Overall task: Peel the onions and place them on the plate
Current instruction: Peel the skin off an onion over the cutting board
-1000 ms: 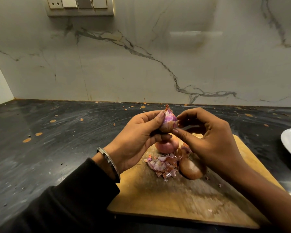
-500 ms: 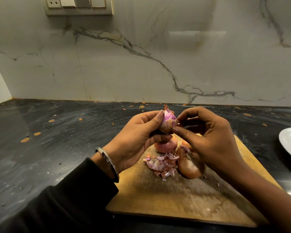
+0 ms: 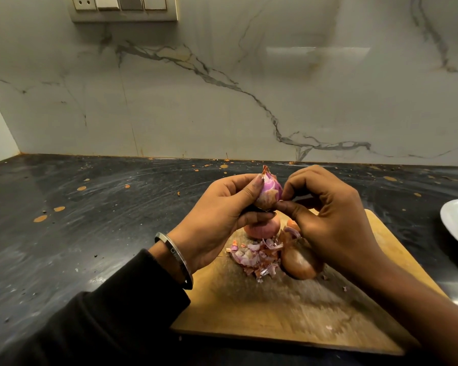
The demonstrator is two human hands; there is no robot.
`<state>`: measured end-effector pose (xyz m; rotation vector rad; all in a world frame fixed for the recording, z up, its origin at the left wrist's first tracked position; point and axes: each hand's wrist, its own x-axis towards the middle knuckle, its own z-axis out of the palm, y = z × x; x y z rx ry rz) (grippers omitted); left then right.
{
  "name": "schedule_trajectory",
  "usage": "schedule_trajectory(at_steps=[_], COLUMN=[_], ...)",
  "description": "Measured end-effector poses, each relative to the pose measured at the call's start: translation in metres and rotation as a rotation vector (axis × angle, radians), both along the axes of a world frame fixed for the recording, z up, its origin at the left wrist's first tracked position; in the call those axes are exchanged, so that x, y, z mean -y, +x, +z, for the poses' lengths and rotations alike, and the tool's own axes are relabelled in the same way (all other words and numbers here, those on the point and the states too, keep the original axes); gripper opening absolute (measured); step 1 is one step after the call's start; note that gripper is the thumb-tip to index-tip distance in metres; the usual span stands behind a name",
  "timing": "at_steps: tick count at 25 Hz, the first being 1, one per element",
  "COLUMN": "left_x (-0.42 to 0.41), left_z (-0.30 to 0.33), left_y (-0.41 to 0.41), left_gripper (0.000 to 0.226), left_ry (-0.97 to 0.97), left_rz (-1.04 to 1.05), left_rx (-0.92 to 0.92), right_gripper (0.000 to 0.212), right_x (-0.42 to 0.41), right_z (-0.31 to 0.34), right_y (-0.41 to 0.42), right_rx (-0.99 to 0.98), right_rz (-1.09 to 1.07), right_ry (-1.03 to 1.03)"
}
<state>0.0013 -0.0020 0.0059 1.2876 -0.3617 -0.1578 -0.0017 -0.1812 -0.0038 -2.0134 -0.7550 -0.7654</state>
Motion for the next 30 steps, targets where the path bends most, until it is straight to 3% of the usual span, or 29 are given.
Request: schedule_trajectory(at_steps=[4,12,17,22,30], left_x=[-0.0002,-0.0052,-0.0064,-0.0047,-0.0077], left_z=[-0.0006,-0.0003,0.0003,0.0002,0.0005], left_y=[0.0013,0.0046,0.0044,0.0029,0.0045], left_gripper=[0.038,0.039,0.04,0.041,0.04], left_ry=[-0.076,-0.047,-0.024,-0.009,-0.014], left_rz=[0.01,0.083,0.079,0.031,-0.077], left_rx=[-0.019,0.034,0.018,0.036,0.021], right_gripper=[0.023,0.026,0.007,0.032,0.03], right_x=[-0.0006,0.0,-0.0008,0.0014,0.0014], right_z=[-0.0016,-0.0036,-0.0021,0.0036,0.0045], right_y=[-0.0003,-0.003,-0.0014,-0.0033,-0.0026], right_rx=[0.018,-0.038,-0.064,-0.069,-0.062], right_rz=[-0.024,0.089,0.091,0.005,0.002], right_ry=[-0.004,-0.061,-0.119,0.072,0.089])
